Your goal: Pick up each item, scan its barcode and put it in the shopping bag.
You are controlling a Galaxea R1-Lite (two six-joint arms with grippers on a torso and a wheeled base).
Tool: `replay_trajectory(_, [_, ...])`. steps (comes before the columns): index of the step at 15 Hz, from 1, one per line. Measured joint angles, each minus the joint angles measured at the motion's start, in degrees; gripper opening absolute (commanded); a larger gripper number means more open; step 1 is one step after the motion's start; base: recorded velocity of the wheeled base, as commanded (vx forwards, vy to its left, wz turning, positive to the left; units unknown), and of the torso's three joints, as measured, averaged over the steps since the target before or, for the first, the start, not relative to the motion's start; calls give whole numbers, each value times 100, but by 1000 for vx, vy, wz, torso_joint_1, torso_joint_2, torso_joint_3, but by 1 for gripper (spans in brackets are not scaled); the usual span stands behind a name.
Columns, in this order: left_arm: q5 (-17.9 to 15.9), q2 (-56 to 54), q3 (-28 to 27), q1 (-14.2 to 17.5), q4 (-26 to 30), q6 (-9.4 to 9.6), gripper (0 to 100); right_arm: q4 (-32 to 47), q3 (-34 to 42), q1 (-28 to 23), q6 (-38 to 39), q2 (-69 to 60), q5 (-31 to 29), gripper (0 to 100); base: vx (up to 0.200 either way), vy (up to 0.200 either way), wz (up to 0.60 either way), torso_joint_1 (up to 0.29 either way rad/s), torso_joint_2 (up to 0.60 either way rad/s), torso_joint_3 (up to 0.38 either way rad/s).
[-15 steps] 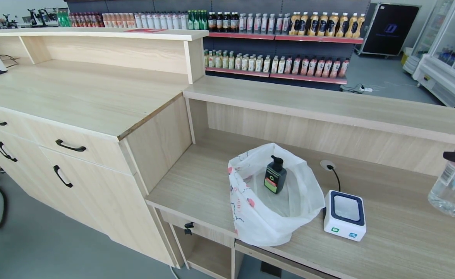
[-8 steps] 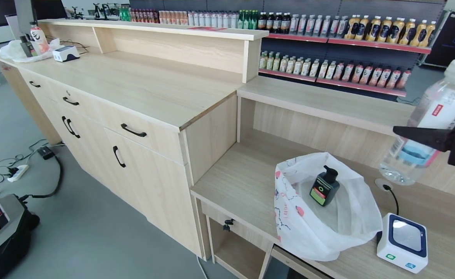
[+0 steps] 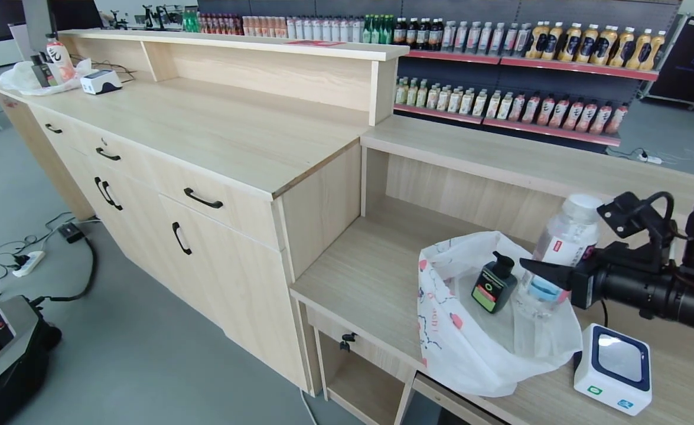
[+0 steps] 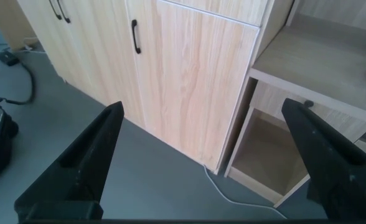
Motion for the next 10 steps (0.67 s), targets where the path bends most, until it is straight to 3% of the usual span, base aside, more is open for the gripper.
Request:
replay_trajectory(4, [0, 0, 0, -2, 2, 0, 100, -295, 138, 21, -30, 507, 317, 0, 0, 0, 0, 0, 0, 0])
replay_trajectory(10, [0, 0, 0, 0, 0, 0, 100, -1448, 278, 29, -282, 1401, 341, 0, 0, 0, 0, 0, 0, 0])
